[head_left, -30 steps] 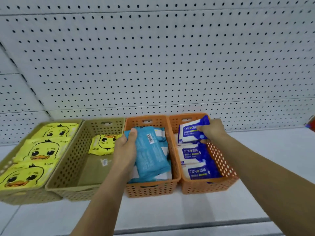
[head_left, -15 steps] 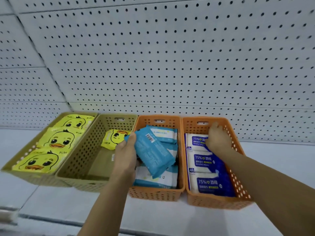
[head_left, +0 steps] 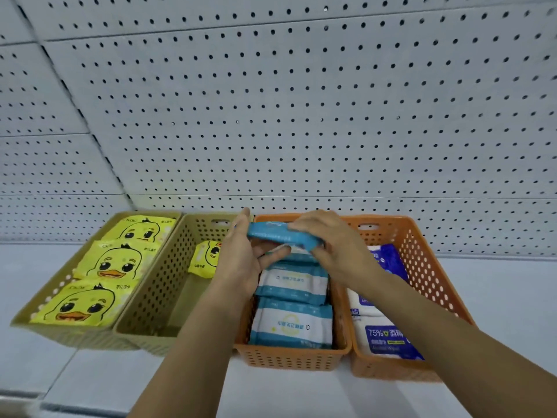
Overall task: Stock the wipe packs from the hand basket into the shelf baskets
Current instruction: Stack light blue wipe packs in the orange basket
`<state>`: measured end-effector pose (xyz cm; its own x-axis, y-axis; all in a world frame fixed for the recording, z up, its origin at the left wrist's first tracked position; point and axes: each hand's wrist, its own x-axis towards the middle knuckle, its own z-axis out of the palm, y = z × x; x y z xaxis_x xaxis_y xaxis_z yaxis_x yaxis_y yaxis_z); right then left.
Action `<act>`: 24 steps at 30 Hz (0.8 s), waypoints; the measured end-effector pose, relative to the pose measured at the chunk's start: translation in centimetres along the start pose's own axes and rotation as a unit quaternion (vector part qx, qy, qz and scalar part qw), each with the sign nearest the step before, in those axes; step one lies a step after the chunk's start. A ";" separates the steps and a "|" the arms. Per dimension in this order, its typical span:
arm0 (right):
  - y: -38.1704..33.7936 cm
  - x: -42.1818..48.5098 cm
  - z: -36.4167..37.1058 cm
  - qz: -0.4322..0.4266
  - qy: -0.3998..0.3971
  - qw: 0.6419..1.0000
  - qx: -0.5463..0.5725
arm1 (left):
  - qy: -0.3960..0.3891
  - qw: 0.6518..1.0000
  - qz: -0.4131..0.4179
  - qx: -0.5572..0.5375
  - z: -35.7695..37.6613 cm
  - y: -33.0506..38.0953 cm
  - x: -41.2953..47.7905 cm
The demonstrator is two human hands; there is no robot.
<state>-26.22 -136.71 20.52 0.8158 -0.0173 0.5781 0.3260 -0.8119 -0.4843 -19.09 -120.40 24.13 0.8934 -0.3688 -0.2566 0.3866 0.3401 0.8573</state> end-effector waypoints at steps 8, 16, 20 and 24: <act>0.5 3.5 1.1 0.386 0.101 0.899 0.180 | -0.007 0.880 0.155 0.448 -4.2 0.0 1.3; 2.4 4.3 5.8 0.433 -0.006 0.898 -0.081 | -0.117 0.707 0.227 0.659 -9.6 -3.6 2.5; 2.3 3.6 7.5 0.319 -0.132 0.874 -0.341 | -0.139 0.721 0.245 0.633 -10.0 -3.8 2.6; 1.4 4.1 7.6 0.322 -0.208 0.845 -0.374 | -0.142 0.710 0.244 0.645 -9.8 -3.5 2.5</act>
<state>-18.77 -133.47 17.25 0.8575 -0.5145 -0.0032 -0.5142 -0.8571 0.0294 -16.01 -113.99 16.09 0.6963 -0.7009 0.1549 -0.6480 -0.5209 0.5557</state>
